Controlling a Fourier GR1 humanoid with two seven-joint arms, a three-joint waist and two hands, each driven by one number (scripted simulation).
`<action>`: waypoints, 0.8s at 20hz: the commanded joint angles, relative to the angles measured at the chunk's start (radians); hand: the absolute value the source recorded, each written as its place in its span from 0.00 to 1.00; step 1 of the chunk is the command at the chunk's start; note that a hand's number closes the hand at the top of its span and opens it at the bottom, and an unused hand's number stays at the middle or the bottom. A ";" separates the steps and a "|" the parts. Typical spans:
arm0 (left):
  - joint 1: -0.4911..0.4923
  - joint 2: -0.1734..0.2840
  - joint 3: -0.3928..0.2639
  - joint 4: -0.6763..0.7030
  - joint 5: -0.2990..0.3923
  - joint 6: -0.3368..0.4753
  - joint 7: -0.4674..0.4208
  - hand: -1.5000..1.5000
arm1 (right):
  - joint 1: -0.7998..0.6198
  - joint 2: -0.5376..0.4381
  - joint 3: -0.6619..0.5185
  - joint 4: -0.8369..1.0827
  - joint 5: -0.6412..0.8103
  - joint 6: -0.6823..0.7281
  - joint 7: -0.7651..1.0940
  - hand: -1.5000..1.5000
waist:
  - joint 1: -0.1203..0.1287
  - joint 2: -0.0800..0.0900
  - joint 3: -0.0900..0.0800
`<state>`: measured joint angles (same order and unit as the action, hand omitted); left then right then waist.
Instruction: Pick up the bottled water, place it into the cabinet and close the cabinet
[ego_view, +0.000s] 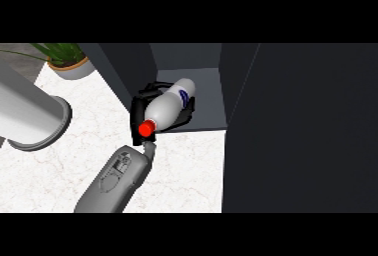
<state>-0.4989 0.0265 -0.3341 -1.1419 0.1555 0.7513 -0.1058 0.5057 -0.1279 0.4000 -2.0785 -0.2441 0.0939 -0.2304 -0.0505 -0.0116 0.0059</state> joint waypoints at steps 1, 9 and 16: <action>-0.281 0.057 0.070 0.195 -0.016 -0.071 0.050 1.00 | -0.018 -0.006 0.008 -0.006 0.001 0.000 0.032 0.00 | -0.042 0.037 -0.006; -0.255 0.115 -0.006 0.283 -0.106 0.002 0.059 1.00 | -0.022 -0.004 -0.012 0.040 -0.011 0.013 -0.003 0.00 | -0.045 0.039 -0.005; -0.332 0.135 0.018 0.412 -0.114 0.014 0.062 0.00 | 0.007 0.000 0.005 0.008 -0.018 0.011 -0.012 0.00 | -0.044 0.038 -0.007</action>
<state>-0.6756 0.0962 -0.3945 -0.9062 0.0242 0.8558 -0.0570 0.4946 -0.1285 0.4038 -2.0680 -0.2511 0.1009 -0.2291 -0.0833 0.0071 0.0050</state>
